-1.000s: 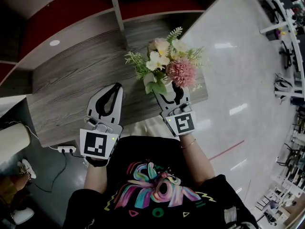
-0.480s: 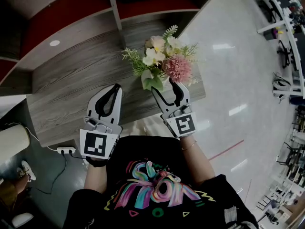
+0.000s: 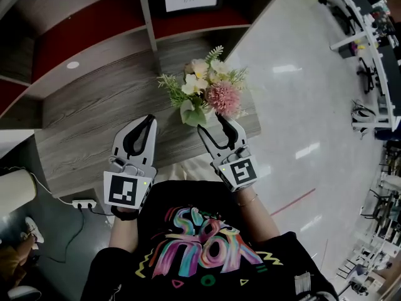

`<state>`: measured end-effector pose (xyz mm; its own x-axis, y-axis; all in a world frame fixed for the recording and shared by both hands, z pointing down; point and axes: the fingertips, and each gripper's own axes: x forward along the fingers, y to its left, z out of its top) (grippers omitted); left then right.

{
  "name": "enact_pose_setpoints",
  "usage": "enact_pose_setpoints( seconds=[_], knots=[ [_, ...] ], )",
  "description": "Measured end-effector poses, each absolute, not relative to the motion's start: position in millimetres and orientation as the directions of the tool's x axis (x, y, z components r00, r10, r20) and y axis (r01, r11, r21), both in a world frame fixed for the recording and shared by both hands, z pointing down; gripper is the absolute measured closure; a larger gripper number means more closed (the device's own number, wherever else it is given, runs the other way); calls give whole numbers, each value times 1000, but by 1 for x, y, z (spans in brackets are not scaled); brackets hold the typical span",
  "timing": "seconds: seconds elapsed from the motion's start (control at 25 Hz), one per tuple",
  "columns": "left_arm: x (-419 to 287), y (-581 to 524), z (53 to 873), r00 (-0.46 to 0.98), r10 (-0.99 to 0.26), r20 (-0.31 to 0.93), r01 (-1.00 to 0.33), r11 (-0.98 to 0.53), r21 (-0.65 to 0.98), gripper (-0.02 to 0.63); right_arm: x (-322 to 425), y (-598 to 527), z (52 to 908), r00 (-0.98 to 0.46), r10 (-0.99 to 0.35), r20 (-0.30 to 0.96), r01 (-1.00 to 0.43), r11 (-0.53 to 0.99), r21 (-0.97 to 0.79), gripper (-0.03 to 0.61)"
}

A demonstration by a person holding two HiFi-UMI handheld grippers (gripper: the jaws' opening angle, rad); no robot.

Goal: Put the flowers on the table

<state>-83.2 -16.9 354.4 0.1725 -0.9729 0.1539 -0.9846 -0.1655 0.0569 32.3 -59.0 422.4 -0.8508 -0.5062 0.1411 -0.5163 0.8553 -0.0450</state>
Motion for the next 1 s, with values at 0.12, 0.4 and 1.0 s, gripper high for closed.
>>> enact_pose_setpoints(
  seconds=[0.12,0.4,1.0],
  knots=[
    [-83,-17,358,196,-964,181,-980,-196,15,583,37,-55,415,-857,-490,159,-503,862,-54,374],
    [-85,-17,349,205,-964,167,-979,-205,16,583,48,-39,382,-879,-440,181,-462,881,-103,430],
    [-101,-12,314,168,-980,103,-986,-166,23,583,39,-62,272,-907,-420,-4,-418,904,-94,534]
  ],
)
